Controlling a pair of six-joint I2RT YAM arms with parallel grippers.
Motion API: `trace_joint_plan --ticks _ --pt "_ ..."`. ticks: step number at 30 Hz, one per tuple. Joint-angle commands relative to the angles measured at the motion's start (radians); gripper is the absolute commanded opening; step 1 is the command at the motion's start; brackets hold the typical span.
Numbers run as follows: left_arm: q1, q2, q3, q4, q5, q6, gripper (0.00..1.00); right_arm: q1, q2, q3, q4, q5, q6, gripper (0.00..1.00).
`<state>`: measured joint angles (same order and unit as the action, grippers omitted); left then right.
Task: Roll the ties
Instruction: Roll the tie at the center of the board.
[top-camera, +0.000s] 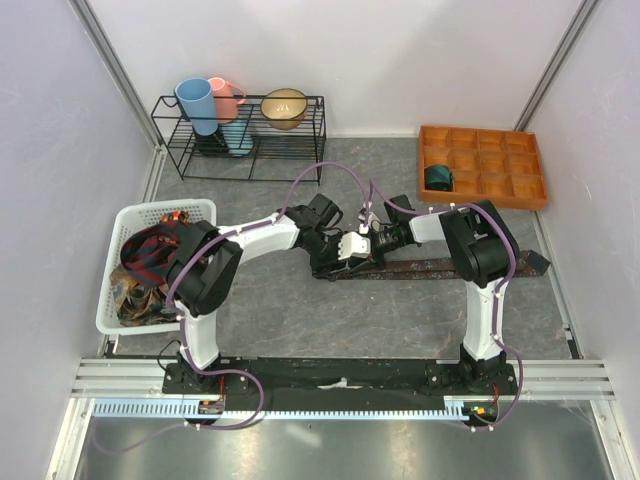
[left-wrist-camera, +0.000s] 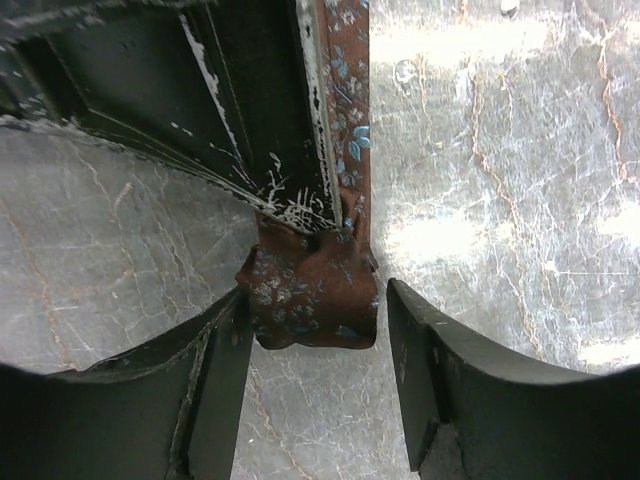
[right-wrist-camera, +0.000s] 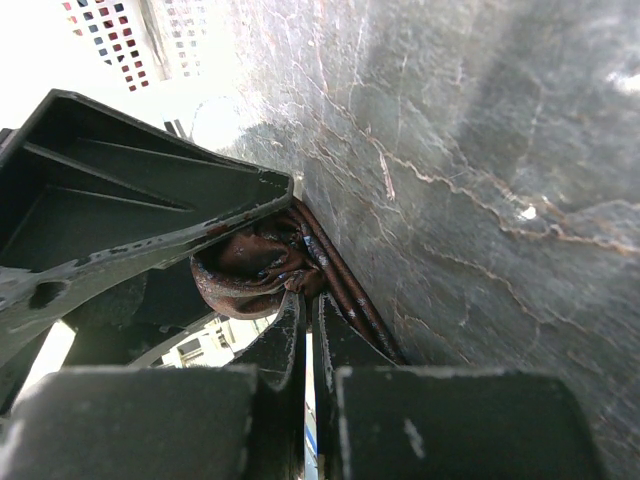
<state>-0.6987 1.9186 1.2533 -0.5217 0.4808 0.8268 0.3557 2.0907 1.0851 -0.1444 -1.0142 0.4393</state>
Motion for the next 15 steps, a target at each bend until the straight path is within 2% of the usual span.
trace_joint_plan --ticks 1,9,15 --pt "0.001 -0.061 -0.002 0.063 0.047 0.003 0.62 0.005 0.035 -0.016 -0.007 0.128 -0.066 0.00" --pt "-0.002 -0.041 0.028 0.089 0.062 -0.008 0.62 0.005 0.038 -0.017 -0.007 0.121 -0.071 0.00" --pt "-0.012 -0.018 0.047 0.048 0.088 0.018 0.44 0.003 0.043 -0.016 -0.007 0.121 -0.068 0.00"
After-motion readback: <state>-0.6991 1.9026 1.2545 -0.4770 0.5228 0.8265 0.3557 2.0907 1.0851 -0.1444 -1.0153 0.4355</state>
